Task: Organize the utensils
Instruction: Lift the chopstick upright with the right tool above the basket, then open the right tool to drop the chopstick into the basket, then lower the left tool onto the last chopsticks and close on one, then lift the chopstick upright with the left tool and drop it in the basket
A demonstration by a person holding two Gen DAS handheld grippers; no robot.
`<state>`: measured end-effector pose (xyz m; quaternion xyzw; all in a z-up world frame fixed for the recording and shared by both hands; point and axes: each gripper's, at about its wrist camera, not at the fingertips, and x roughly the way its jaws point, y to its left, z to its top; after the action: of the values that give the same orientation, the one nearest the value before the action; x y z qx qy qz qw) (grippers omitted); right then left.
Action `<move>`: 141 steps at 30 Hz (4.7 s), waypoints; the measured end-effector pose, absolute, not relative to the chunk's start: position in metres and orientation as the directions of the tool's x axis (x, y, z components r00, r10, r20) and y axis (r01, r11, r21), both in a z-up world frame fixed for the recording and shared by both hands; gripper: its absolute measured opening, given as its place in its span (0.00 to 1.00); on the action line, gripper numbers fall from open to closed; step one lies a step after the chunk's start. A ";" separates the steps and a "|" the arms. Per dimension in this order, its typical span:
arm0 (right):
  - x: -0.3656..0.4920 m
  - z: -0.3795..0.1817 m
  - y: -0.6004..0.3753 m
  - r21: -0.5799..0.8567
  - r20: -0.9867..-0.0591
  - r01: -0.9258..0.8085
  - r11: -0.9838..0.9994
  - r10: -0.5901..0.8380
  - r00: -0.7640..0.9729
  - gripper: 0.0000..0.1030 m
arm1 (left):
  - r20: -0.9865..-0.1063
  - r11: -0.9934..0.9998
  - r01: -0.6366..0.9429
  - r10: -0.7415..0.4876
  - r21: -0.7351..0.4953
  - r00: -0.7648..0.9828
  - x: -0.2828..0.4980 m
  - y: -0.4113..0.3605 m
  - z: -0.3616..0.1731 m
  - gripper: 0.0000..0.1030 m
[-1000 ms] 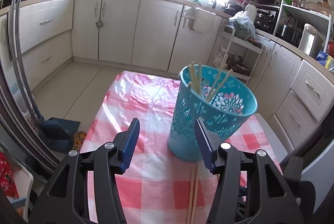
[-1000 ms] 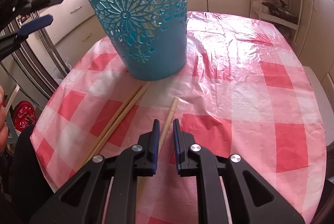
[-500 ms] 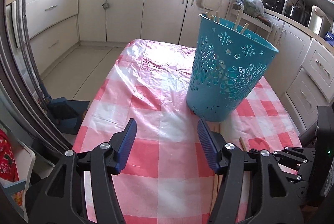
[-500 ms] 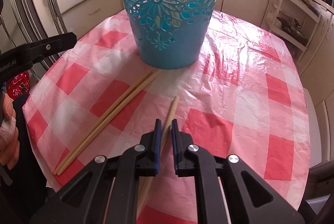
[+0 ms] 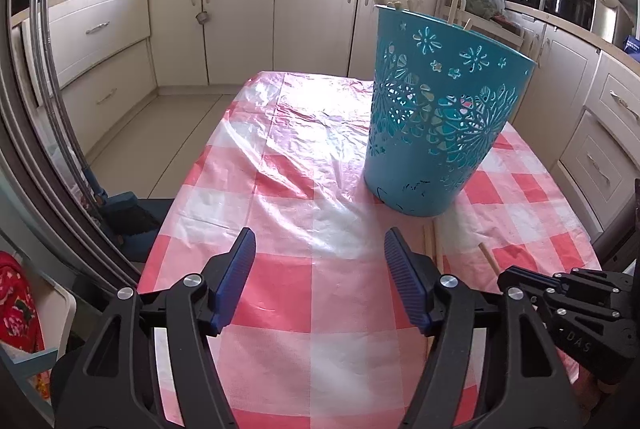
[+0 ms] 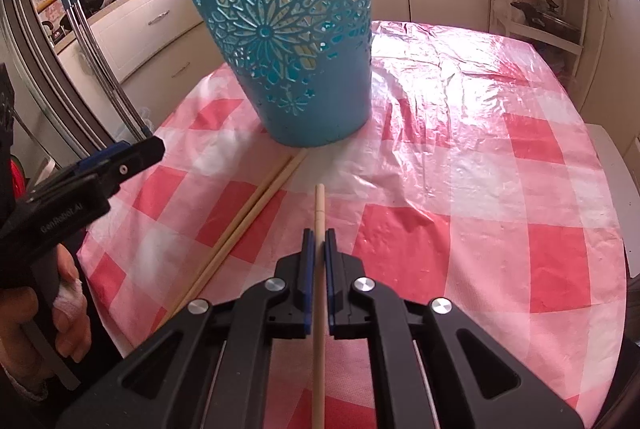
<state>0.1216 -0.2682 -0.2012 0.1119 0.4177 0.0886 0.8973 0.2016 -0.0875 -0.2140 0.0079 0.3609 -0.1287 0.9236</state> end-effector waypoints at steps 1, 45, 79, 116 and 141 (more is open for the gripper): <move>0.121 -0.200 -0.268 0.280 -0.725 -0.067 0.958 0.257 0.639 0.06 | -0.670 0.967 0.242 -0.228 -0.075 0.706 0.201 -0.087 -0.216 0.63; 0.121 0.009 -0.304 0.426 -0.258 -0.274 0.862 0.406 0.877 0.05 | -0.723 0.979 0.192 -0.177 -0.062 0.668 0.213 -0.076 -0.245 0.74; 0.188 -0.060 -0.294 0.260 -0.435 -0.057 0.964 0.169 0.884 0.30 | -0.723 0.978 0.193 -0.187 -0.076 0.664 0.214 -0.074 -0.246 0.74; 0.153 -0.209 -0.221 0.117 -0.781 -0.073 0.990 0.137 0.609 0.12 | -0.729 0.970 0.231 -0.211 -0.074 0.652 0.211 -0.080 -0.241 0.74; 0.140 -0.214 -0.271 0.177 -0.761 -0.112 0.978 0.208 0.615 0.16 | -0.816 0.891 0.432 -0.351 -0.141 0.458 0.223 -0.153 -0.238 0.05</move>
<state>0.1397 -0.2715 -0.2136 0.0558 0.4297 0.0894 0.8968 0.2234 -0.1532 -0.2384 0.0431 0.4671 -0.2294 0.8528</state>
